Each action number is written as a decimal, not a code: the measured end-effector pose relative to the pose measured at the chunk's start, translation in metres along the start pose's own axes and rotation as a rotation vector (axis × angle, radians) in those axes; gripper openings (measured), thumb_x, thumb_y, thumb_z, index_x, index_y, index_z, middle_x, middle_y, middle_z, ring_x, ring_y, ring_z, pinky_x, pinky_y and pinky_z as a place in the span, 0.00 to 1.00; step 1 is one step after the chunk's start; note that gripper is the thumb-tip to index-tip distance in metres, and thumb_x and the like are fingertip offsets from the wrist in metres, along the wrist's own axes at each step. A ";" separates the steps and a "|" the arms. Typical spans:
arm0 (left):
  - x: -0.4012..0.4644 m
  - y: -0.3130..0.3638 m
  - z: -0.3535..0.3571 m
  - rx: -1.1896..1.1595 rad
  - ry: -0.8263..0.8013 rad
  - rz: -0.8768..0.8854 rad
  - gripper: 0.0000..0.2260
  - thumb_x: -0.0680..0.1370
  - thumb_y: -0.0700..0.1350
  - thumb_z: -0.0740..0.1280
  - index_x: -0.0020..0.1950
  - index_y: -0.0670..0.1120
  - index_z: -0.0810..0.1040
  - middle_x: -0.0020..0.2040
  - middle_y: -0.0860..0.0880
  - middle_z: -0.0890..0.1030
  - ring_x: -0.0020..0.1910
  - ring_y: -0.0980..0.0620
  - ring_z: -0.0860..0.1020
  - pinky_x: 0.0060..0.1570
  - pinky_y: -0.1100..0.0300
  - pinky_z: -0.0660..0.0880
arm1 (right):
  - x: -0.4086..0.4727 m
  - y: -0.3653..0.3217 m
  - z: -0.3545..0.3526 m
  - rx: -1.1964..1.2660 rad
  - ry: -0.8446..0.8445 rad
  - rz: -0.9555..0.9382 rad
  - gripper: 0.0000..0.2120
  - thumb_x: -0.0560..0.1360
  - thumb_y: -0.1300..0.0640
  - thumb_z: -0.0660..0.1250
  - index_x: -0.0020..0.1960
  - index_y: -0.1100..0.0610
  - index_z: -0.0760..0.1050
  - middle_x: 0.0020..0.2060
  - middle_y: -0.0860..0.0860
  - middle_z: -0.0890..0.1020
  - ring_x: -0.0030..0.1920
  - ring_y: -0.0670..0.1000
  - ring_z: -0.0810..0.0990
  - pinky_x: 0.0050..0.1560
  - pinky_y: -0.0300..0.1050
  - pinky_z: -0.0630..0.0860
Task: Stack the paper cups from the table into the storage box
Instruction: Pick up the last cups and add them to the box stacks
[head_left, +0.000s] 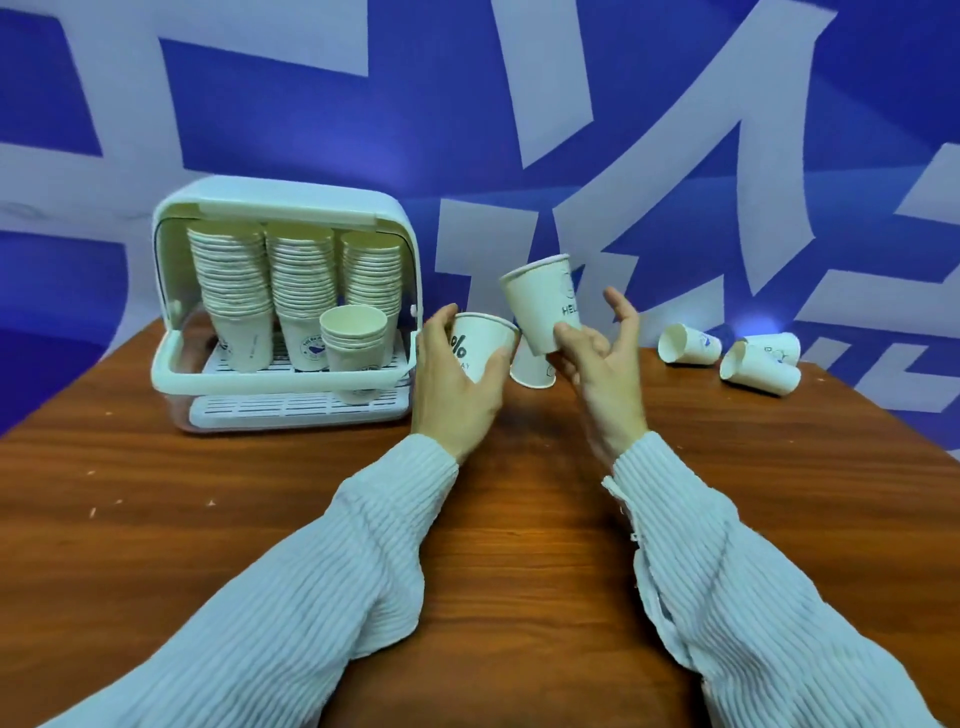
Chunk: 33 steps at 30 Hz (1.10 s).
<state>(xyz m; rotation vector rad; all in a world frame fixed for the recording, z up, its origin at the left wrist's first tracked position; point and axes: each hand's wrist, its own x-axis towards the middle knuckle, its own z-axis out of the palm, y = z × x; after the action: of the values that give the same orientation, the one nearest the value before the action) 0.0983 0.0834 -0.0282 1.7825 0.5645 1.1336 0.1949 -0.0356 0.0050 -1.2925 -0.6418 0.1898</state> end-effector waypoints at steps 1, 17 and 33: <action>0.002 0.002 -0.006 -0.023 0.022 0.009 0.32 0.76 0.51 0.72 0.76 0.48 0.63 0.72 0.48 0.70 0.68 0.50 0.71 0.65 0.58 0.68 | -0.003 -0.002 0.008 -0.038 -0.112 -0.008 0.38 0.79 0.62 0.70 0.79 0.41 0.54 0.60 0.53 0.81 0.57 0.48 0.85 0.58 0.47 0.82; 0.056 -0.012 -0.132 -0.154 0.580 0.053 0.29 0.78 0.43 0.70 0.76 0.43 0.62 0.67 0.50 0.69 0.60 0.61 0.70 0.53 0.82 0.63 | 0.055 0.014 0.149 -1.234 -0.549 -0.516 0.16 0.85 0.43 0.55 0.60 0.52 0.73 0.56 0.54 0.74 0.56 0.59 0.76 0.54 0.58 0.76; 0.089 -0.012 -0.120 0.184 0.353 0.238 0.30 0.69 0.51 0.80 0.64 0.44 0.70 0.62 0.46 0.72 0.60 0.49 0.74 0.58 0.62 0.72 | 0.033 0.052 0.157 -0.701 -0.505 -0.031 0.33 0.70 0.36 0.74 0.66 0.44 0.60 0.49 0.43 0.81 0.53 0.55 0.84 0.57 0.59 0.80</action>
<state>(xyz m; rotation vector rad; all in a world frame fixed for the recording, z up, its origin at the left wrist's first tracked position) 0.0362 0.2103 0.0204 1.8518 0.6946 1.6249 0.1487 0.1255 -0.0123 -1.9276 -1.2285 0.2839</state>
